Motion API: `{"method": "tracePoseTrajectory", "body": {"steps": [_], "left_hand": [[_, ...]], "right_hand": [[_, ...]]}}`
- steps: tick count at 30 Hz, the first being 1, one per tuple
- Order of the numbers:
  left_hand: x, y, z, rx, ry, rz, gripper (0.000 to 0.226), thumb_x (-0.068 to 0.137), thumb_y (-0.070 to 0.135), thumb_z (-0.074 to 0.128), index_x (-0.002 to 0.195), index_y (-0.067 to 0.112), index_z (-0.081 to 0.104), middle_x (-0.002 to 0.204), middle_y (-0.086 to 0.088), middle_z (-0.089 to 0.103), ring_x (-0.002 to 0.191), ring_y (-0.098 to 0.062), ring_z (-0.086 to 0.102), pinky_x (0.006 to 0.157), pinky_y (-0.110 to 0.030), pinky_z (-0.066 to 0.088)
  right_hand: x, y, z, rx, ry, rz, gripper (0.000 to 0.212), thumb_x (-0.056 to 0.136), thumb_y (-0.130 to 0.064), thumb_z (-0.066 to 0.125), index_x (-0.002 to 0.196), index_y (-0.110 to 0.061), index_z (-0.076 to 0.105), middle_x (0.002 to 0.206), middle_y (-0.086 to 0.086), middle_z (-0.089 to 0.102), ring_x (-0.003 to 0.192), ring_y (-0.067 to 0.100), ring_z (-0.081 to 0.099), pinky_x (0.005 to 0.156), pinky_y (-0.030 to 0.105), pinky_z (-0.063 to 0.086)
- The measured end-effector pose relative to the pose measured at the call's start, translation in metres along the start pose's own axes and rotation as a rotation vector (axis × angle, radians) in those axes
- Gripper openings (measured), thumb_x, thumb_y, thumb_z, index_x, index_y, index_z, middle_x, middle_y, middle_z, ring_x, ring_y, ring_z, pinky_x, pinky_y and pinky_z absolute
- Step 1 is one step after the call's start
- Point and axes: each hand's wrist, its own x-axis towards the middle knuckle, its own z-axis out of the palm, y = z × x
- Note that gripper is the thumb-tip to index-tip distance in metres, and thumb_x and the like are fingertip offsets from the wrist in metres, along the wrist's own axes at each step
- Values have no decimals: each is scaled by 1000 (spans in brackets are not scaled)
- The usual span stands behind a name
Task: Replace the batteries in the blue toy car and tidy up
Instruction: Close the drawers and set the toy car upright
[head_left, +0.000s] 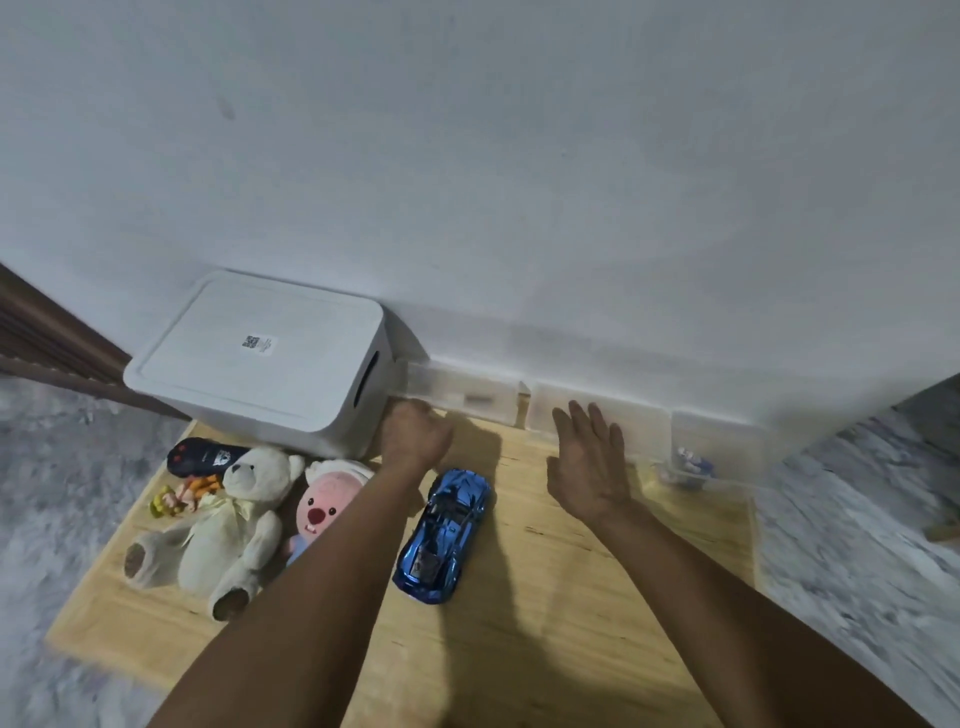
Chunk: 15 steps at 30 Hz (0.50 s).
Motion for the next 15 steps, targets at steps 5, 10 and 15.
{"method": "tracePoseTrajectory", "body": {"steps": [5, 10, 15], "left_hand": [[-1, 12, -1, -159, 39, 32, 53, 82, 9, 62, 134, 9, 55, 127, -13, 63, 114, -30, 59, 96, -37, 49], [3, 9, -5, -174, -19, 90, 67, 82, 9, 60, 146, 14, 41, 141, -9, 53, 129, -28, 49, 104, -36, 41], [1, -3, -11, -166, -24, 181, 65, 82, 4, 61, 143, 18, 44, 128, -7, 59, 115, -26, 57, 95, -33, 49]], "right_hand": [[25, -27, -5, 53, 87, -209, 66, 85, -15, 68, 145, -12, 38, 152, 13, 35, 136, 32, 37, 108, 42, 33], [51, -44, -7, 37, 94, -203, 40, 93, -12, 56, 133, -12, 51, 140, 10, 48, 122, 31, 49, 98, 39, 38], [71, -47, -17, 233, 57, -66, 25, 91, -5, 55, 114, -6, 65, 108, 15, 69, 100, 36, 62, 86, 39, 49]]}}
